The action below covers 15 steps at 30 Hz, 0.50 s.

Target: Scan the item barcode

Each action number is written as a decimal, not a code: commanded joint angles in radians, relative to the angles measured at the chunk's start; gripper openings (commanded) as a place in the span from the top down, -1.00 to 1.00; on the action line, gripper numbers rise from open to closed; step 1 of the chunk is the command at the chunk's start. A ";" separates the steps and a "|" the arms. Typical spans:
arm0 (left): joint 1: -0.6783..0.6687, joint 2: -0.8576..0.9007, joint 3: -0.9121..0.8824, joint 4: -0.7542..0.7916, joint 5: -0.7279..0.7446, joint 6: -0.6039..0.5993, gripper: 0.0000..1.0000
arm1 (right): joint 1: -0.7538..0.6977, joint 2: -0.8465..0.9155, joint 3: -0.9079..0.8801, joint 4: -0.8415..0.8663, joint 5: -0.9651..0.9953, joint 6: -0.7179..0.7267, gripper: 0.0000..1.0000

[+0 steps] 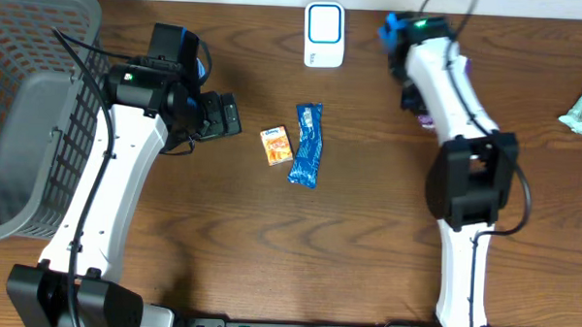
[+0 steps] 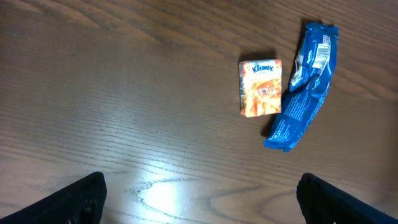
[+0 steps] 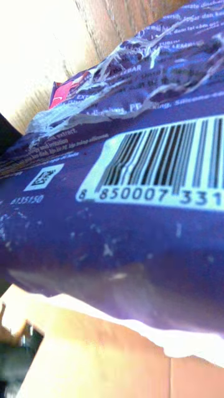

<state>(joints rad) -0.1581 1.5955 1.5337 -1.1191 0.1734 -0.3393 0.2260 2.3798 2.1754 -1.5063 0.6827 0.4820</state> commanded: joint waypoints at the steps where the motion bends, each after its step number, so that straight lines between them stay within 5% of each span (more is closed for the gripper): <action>1: 0.005 0.004 0.005 -0.003 -0.010 0.006 -0.96 | 0.072 -0.004 -0.066 0.029 0.169 0.097 0.49; 8: 0.005 0.004 0.005 -0.003 -0.010 0.006 -0.96 | 0.192 -0.004 -0.147 0.088 0.040 0.097 0.11; 15: 0.005 0.004 0.005 -0.003 -0.010 0.006 -0.96 | 0.289 -0.005 -0.114 0.095 -0.039 0.077 -0.96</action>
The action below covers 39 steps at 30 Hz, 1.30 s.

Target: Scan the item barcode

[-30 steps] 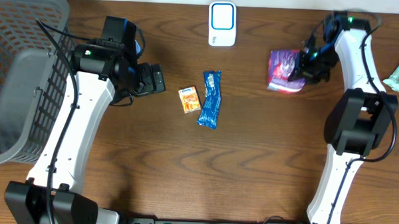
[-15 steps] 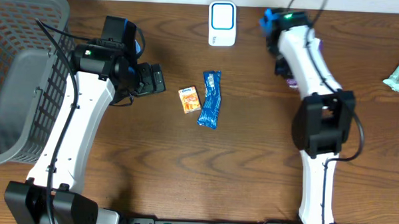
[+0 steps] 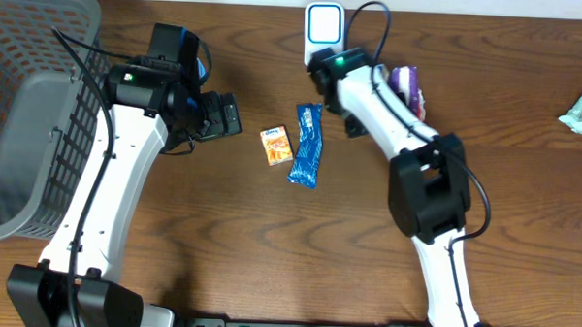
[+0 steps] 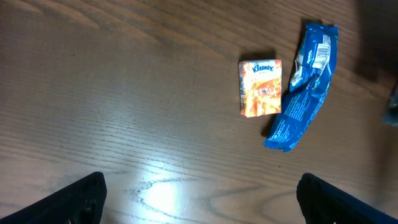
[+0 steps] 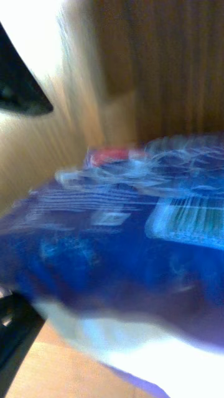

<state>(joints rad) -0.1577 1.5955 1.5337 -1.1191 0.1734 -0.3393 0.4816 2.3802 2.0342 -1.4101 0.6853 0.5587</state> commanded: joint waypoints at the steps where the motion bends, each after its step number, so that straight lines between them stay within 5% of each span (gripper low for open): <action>1: 0.004 0.004 0.005 -0.003 -0.010 0.006 -0.96 | 0.042 -0.006 0.042 -0.009 -0.041 0.001 -0.99; 6: 0.004 0.004 0.005 -0.003 -0.010 0.006 -0.96 | 0.036 -0.007 0.187 -0.080 -0.122 -0.012 -0.98; 18: 0.004 0.004 0.005 -0.003 -0.010 0.006 -0.96 | -0.234 -0.007 0.546 -0.192 -0.721 -0.314 -0.99; 24: 0.004 0.004 0.005 -0.003 -0.010 0.006 -0.96 | -0.369 -0.005 0.416 -0.149 -0.947 -0.437 -0.78; 36: 0.004 0.004 0.005 -0.003 -0.010 0.006 -0.95 | -0.415 -0.005 -0.038 0.197 -1.144 -0.496 -0.70; 38: 0.004 0.004 0.005 -0.003 -0.010 0.006 -0.96 | -0.412 -0.005 -0.079 0.230 -1.144 -0.496 -0.35; 39: 0.004 0.004 0.005 -0.003 -0.010 0.006 -0.96 | -0.412 -0.005 -0.097 0.244 -1.144 -0.495 0.00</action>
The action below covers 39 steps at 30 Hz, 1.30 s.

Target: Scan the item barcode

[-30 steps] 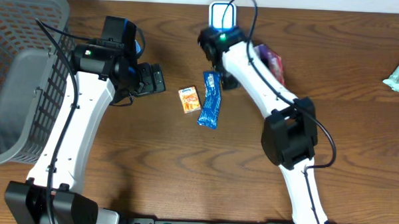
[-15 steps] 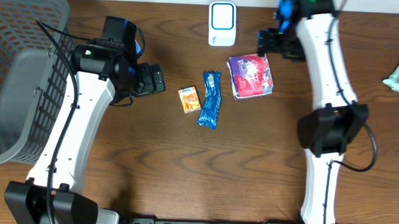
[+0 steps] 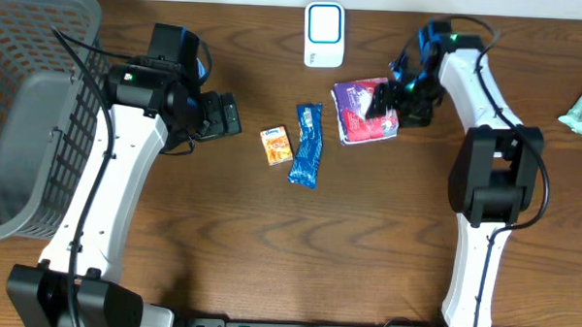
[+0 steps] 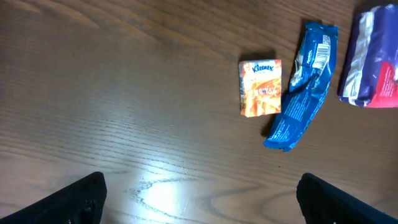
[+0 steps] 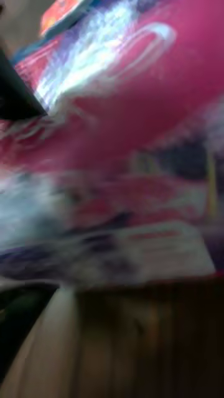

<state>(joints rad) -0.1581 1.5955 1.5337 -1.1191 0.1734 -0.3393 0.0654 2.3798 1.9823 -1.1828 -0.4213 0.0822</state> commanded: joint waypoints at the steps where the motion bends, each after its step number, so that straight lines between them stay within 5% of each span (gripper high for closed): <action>1: 0.005 0.004 0.005 -0.003 -0.010 0.006 -0.96 | 0.004 -0.005 -0.055 0.024 -0.036 -0.009 0.30; 3: 0.005 0.004 0.005 -0.003 -0.010 0.006 -0.96 | 0.001 -0.005 -0.056 0.023 -0.032 0.009 0.95; 4: 0.005 0.004 0.005 -0.003 -0.010 0.006 -0.96 | 0.001 -0.005 -0.055 0.019 -0.033 0.017 0.98; 18: 0.005 0.004 0.005 -0.003 -0.010 0.006 -0.95 | 0.020 -0.020 0.389 -0.158 -0.084 0.136 0.97; 31: 0.005 0.004 0.005 -0.003 -0.010 0.006 -0.96 | 0.204 -0.016 0.314 0.315 0.085 0.475 0.98; 39: 0.005 0.004 0.005 -0.003 -0.010 0.006 -0.96 | 0.228 -0.012 0.304 0.389 0.177 0.534 0.98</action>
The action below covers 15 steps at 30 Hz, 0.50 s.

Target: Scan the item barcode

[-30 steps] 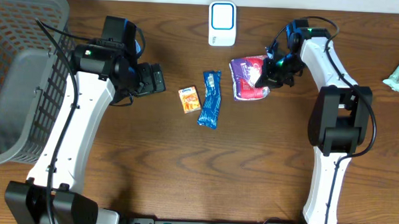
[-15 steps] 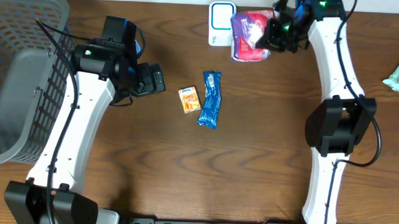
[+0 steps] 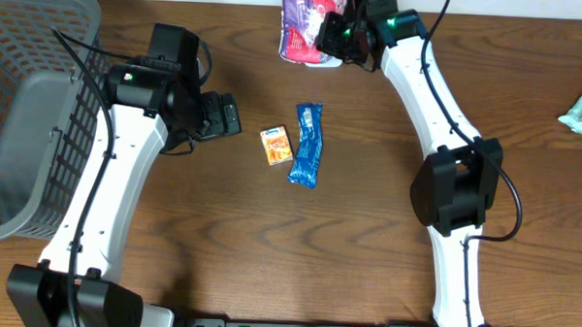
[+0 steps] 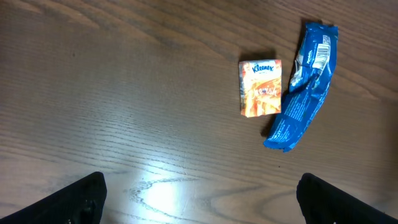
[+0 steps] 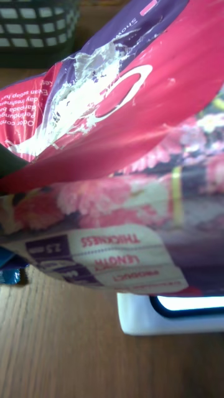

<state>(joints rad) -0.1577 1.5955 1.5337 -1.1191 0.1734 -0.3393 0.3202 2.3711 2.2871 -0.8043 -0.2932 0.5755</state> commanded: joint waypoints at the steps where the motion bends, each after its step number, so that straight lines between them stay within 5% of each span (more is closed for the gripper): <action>1: 0.004 0.004 0.005 -0.003 -0.010 0.006 -0.96 | -0.032 -0.003 -0.001 0.009 0.049 0.041 0.98; 15: 0.004 0.004 0.005 -0.003 -0.010 0.006 -0.96 | -0.377 -0.042 0.007 -0.201 0.026 -0.038 0.98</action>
<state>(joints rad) -0.1581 1.5955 1.5337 -1.1187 0.1730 -0.3393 0.0547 2.3707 2.2871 -0.9657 -0.2733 0.5880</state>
